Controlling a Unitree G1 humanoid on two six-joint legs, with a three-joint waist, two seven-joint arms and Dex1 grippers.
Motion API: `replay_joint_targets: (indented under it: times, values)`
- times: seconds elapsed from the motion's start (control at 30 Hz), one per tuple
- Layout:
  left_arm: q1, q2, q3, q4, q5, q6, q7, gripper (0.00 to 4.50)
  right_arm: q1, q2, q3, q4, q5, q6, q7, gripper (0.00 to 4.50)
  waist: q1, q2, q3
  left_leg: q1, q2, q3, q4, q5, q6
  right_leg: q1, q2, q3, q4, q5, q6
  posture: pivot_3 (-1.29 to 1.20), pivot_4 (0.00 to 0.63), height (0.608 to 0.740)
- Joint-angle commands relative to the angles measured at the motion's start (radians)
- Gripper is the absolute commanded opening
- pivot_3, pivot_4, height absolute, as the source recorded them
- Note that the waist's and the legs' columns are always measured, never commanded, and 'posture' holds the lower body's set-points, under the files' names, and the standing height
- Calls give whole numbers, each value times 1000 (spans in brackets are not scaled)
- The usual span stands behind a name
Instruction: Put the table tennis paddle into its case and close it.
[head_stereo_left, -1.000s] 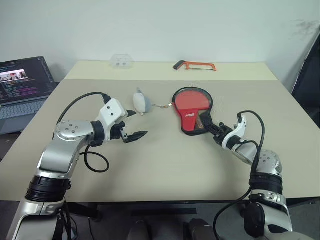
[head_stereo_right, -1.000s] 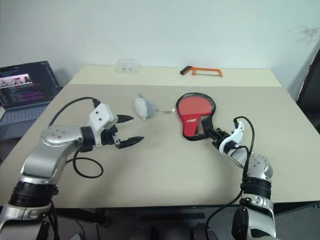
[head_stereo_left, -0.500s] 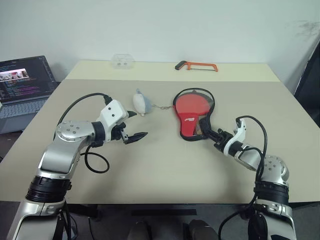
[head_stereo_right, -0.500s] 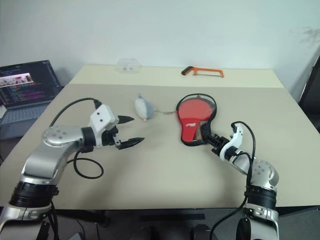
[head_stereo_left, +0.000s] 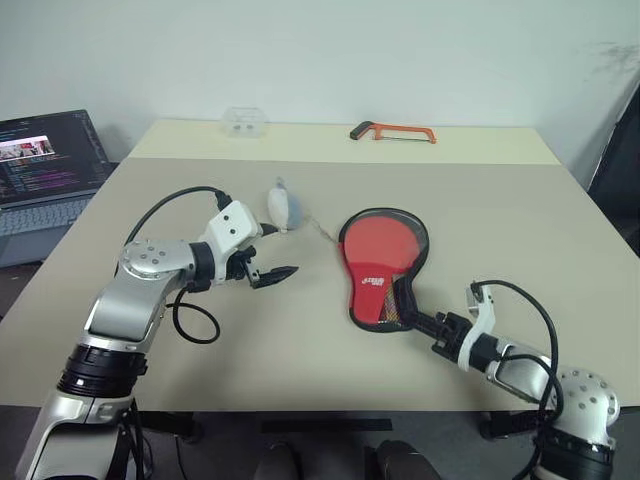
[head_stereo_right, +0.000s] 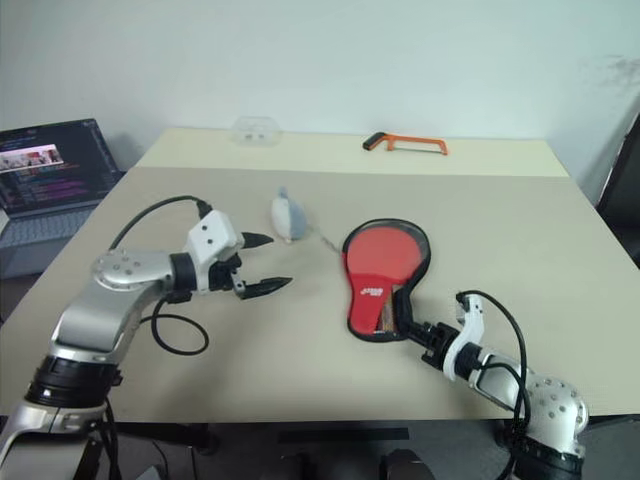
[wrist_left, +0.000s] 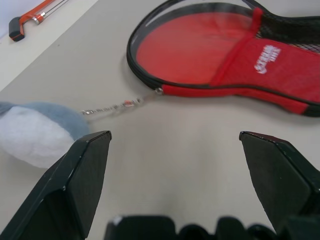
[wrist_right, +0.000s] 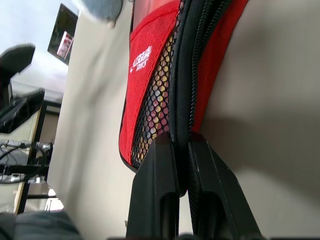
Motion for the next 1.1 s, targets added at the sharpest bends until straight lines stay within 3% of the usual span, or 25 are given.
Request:
replay_joint_targets:
  times: [0.03, 0.33, 0.67, 0.83, 0.97, 1.1]
  values:
    - [-24, 9, 7, -3, 1, -24, -12, 4500, 105, -14, 62, -39, 88, 91, -6, 11, 0, -1, -1, 0, 0, 0, 0, 0, 0, 0, 0, 0, 0, 0, 0, 0, 150, 740]
    - [-30, 23, 7, 16, 9, -38, -39, 4500, 278, -147, 162, -124, 222, 68, -10, 11, 1, -7, -5, 0, 0, -1, -2, 0, 0, 0, 0, -1, -1, -2, 0, 0, 150, 740]
    - [-36, 23, 3, 17, 15, -34, -49, 4500, 358, -263, 265, -166, 345, -43, -25, 11, 0, -9, -6, 0, 0, -1, -2, 0, 0, 0, 0, 0, 0, -3, 1, 0, 150, 740]
    - [-40, 21, -1, 25, 21, -38, -49, 4500, 341, -308, 300, -139, 332, -98, -48, 11, 0, -9, -6, 1, 0, -1, -2, 0, 0, 1, 0, -1, 0, -3, 1, 0, 150, 740]
    - [-41, 17, 0, 31, 26, -39, -45, 4500, 281, -368, 310, -135, 225, -145, -7, 11, 0, -9, -6, 1, 0, -1, -2, 0, 0, 1, 0, 0, 0, -3, 2, 0, 150, 740]
    - [-46, 13, -1, 42, 30, -46, -41, 4500, 237, -417, 275, -96, 204, -180, 48, 1211, 2, -9, -6, 1, 0, -1, 0, 0, 0, 1, 0, 0, 0, -3, 2, 0, 150, 740]
